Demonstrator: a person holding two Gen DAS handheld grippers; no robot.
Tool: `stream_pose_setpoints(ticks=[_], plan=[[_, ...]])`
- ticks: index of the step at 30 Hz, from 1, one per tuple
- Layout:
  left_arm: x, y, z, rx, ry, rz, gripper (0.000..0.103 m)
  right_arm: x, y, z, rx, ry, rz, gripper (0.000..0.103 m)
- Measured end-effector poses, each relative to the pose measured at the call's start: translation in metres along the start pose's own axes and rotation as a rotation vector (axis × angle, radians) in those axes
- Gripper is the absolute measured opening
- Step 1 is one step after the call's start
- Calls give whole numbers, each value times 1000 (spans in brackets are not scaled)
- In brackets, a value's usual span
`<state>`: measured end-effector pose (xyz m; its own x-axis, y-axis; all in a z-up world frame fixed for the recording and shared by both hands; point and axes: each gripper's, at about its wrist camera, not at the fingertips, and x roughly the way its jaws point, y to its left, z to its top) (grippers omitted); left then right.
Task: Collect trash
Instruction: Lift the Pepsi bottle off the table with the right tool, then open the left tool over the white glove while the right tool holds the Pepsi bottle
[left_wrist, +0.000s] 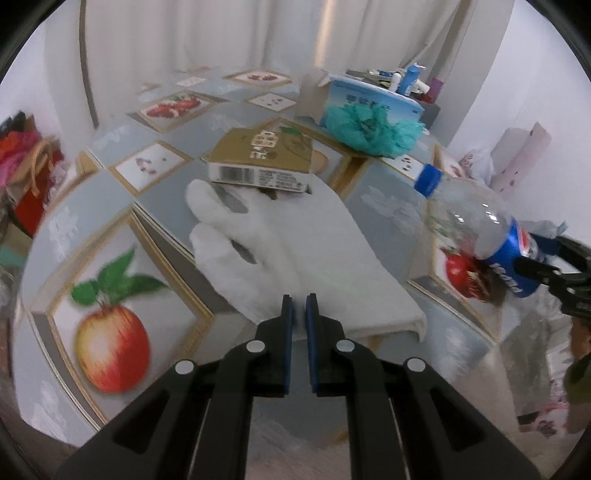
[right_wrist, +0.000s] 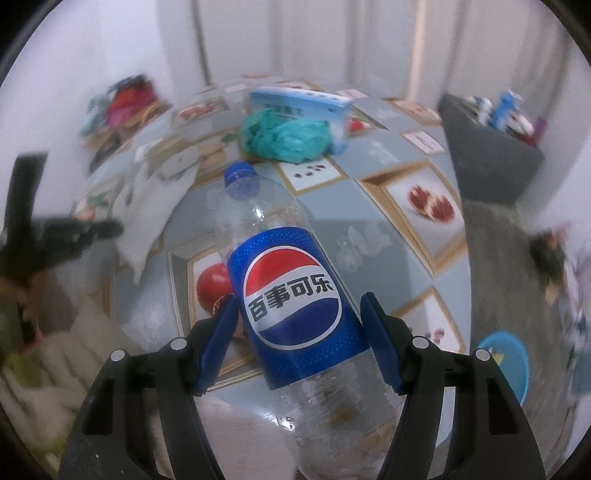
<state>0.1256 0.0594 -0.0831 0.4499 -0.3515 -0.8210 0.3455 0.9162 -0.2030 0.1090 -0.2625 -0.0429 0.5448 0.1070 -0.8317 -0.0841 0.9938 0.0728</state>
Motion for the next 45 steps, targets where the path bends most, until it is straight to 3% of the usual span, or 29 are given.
stream_pose_setpoints(ticks=[6,11,13,16,22,26,31,36,45], plan=[[-8,-20,-17,9,37,-102,7,-2,-4,-5,170,11,9,64],[-11,-26,-22,-32,83,-277,7,-1,-5,-7,268,23,29,64],[-15,-26,-21,-56,76,-330,13,0,-4,-7,288,28,40,64],[-24,-24,-14,-49,7,-287,28,2,-4,-6,298,41,56,64],[-24,-23,0,33,-60,-119,36,5,-1,0,285,42,56,64],[-16,-29,2,90,-69,-89,39,5,0,2,267,43,49,65],[-7,-43,-3,203,-45,-65,60,8,0,4,252,53,61,65],[9,-51,-7,243,-16,8,61,13,3,6,235,62,66,65],[14,-51,-4,252,-24,28,58,14,0,13,227,77,86,65]])
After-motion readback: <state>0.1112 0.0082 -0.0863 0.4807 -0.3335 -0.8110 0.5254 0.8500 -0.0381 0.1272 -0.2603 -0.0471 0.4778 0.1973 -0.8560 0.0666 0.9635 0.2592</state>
